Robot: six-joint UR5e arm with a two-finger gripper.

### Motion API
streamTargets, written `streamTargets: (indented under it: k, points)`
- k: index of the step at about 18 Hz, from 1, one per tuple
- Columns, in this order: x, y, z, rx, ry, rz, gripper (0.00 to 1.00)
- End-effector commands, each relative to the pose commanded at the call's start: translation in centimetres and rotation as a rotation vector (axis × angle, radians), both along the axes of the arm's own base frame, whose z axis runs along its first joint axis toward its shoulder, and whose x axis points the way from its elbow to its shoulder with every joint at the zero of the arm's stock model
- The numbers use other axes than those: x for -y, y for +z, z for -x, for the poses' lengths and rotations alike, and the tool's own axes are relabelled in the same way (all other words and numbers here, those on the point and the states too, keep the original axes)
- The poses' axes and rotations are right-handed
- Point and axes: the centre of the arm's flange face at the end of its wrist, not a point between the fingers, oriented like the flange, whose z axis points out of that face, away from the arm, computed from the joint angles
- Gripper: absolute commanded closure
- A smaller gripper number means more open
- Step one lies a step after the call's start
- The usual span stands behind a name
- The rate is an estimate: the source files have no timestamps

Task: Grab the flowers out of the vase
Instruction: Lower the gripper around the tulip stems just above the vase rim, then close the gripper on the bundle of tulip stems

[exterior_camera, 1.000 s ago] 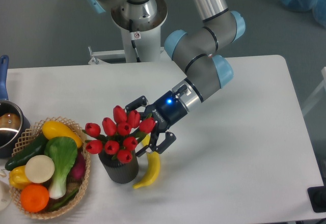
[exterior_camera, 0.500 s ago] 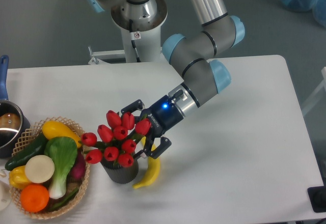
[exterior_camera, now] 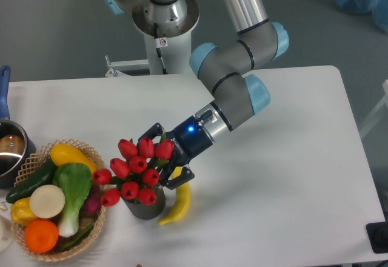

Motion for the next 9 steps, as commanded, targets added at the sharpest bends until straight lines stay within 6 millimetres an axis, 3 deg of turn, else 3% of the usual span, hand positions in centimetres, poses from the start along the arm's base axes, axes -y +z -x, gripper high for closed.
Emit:
streamTargets:
  k: [1, 2, 9]
  points:
    - [0.06, -0.04, -0.08, -0.002, 0.000, 0.000, 0.48]
    - [0.11, -0.07, -0.16, 0.000, 0.000, 0.002, 0.58]
    - [0.28, 0.01, -0.11, 0.005, 0.004, 0.001, 0.59]
